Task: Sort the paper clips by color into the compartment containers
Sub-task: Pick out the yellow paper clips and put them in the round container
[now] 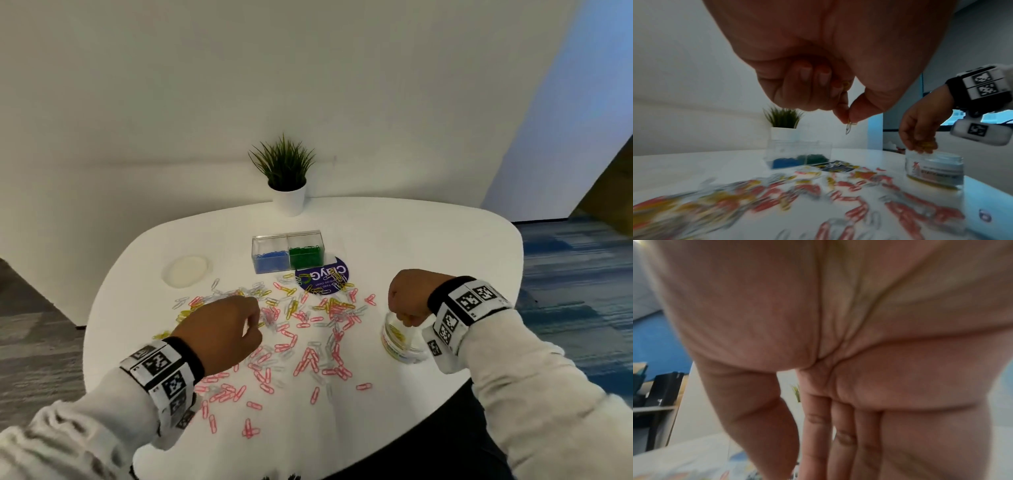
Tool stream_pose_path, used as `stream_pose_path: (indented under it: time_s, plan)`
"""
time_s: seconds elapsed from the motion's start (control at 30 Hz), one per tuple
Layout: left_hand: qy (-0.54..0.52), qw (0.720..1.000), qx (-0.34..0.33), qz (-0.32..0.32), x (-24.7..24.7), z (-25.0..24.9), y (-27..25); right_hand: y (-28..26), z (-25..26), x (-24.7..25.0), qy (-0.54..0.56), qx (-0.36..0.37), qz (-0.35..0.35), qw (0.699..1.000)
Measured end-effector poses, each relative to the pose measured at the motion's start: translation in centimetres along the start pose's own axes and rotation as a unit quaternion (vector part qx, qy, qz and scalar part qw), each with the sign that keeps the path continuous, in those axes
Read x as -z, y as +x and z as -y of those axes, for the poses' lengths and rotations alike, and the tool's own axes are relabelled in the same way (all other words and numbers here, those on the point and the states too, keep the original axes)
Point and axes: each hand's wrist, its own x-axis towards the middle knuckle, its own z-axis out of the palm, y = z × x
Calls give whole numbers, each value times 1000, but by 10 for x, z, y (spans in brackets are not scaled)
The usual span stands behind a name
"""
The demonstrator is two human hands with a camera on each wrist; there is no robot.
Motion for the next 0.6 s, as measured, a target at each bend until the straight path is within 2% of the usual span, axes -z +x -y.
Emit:
stream_pose_path:
  time_s: [0.13,0.27,0.37,0.4,0.47,0.6]
  plan:
    - [4,997,-73,33,0,-51,27,1,-2,9,75,7,-14,997]
    - [9,987,-154,41,-5,-105,57,-7,-12,22,95,35,14,995]
    - [43,979,-194,48,-15,-141,81,-7,-28,25,23,33,-70,997]
    - [61,976,-201,56,-20,-151,89,-4,-34,23,-5,29,-77,997]
    - [94,969,-216,80,-31,-168,102,5,-45,15,-51,26,-58,997]
    - [161,942,-256,146,-49,-195,113,15,-56,6,-73,45,-24,996]
